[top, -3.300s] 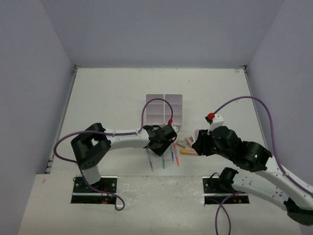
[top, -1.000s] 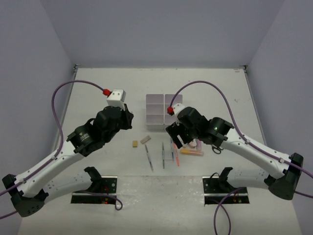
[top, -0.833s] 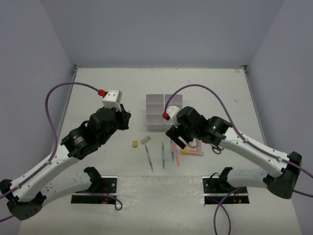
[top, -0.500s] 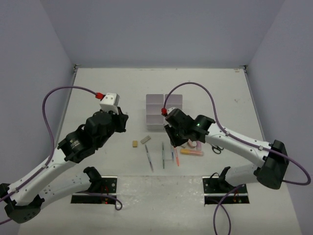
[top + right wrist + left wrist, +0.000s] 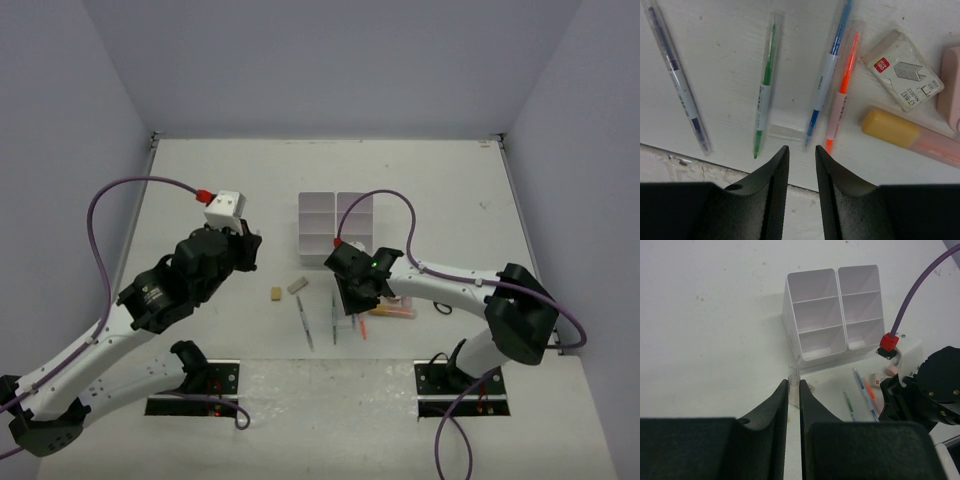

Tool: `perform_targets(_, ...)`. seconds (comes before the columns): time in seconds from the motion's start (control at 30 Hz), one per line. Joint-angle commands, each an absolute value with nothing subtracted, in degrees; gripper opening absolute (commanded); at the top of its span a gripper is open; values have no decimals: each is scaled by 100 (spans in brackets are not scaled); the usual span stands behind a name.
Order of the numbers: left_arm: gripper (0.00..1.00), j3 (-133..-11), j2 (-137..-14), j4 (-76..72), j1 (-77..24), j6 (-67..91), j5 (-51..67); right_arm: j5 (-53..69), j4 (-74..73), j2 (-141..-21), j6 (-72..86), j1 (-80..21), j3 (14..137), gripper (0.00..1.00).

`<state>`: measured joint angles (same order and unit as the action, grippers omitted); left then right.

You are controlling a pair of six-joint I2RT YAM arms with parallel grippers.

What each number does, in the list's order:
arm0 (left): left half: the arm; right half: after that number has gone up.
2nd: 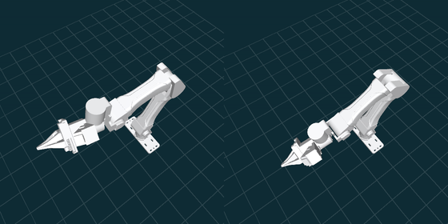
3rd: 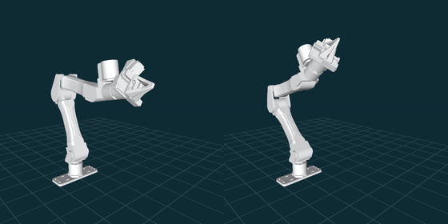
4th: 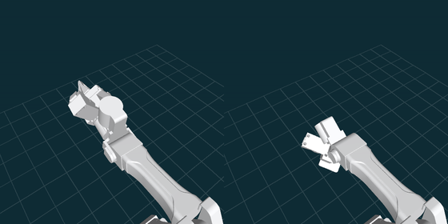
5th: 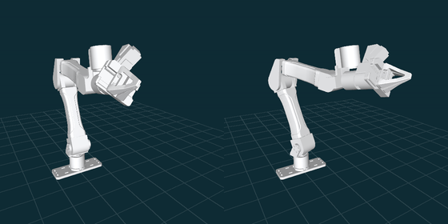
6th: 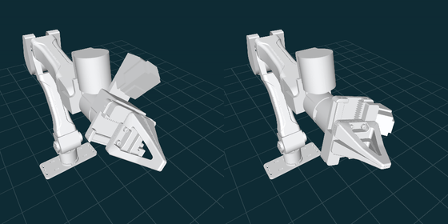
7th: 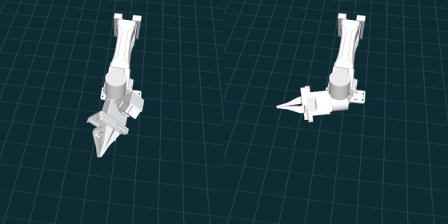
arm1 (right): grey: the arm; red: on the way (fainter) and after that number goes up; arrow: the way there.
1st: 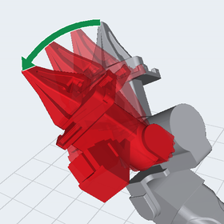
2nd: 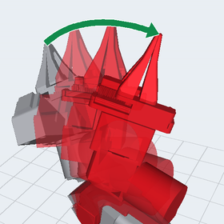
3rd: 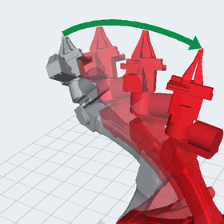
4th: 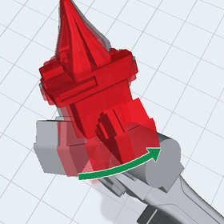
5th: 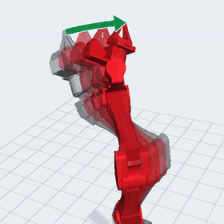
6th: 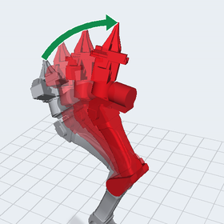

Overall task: Sort the stationery into containers
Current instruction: Pick up the pen from the center of the board.

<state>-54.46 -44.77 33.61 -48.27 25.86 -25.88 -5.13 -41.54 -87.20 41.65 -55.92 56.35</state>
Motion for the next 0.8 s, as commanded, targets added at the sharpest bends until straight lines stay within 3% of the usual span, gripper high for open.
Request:
perform_targets(0.0, 0, -5369, -4517, 3335, -4799, 2426, -2535, -770, -3889, -8967, 4482, -5625, 5559, 32)
perform_targets(0.77, 0, -5301, -4250, 3663, -4799, 2597, -2933, -899, -4038, -8696, 4493, -5658, 5886, 30)
